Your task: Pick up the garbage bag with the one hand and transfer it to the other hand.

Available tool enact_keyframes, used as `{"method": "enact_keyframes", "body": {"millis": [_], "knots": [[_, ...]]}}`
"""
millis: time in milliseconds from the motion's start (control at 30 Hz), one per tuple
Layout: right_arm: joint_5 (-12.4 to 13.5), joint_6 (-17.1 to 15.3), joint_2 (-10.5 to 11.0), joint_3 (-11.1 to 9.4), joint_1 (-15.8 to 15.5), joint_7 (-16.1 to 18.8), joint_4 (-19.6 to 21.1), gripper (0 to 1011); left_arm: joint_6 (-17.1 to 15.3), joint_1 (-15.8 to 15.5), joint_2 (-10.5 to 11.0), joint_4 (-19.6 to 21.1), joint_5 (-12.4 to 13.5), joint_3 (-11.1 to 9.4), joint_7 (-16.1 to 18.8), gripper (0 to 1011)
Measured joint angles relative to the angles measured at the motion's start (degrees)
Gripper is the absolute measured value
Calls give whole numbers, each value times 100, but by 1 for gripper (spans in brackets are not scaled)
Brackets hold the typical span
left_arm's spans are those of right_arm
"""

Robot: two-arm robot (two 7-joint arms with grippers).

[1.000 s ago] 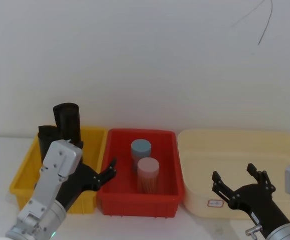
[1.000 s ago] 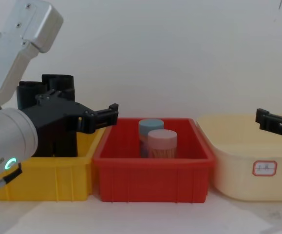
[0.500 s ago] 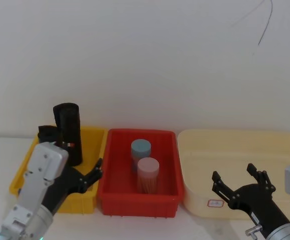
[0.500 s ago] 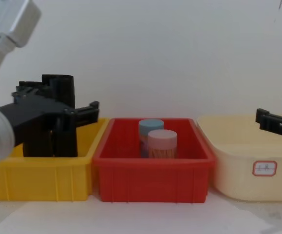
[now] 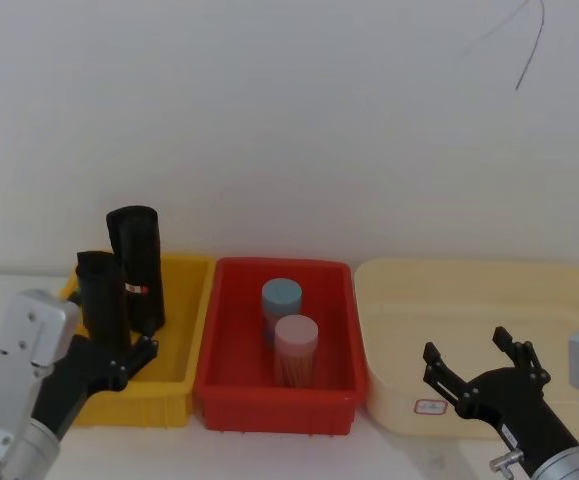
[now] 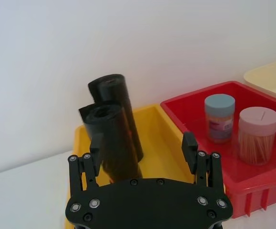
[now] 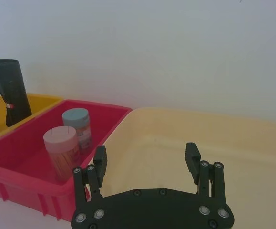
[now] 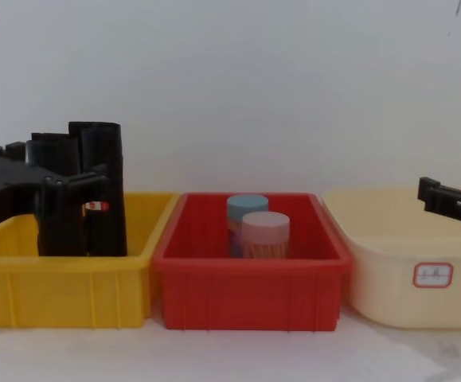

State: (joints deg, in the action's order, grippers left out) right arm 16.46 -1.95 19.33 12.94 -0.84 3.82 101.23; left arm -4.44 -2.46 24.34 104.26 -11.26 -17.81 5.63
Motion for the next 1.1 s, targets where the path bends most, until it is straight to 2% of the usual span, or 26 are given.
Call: {"method": "enact_keyframes", "body": {"millis": [400, 667, 1100], "knots": [[0, 0, 0, 0, 0, 0, 0, 1001, 7, 176, -47, 57, -199, 232, -16, 1001], [0, 0, 0, 0, 0, 0, 0, 1001, 102, 243, -199, -23, -480, 422, -95, 1001], [0, 0, 0, 0, -1, 0, 0, 1001, 250, 150, -402, -325, -755, 605, -231, 1001]]}}
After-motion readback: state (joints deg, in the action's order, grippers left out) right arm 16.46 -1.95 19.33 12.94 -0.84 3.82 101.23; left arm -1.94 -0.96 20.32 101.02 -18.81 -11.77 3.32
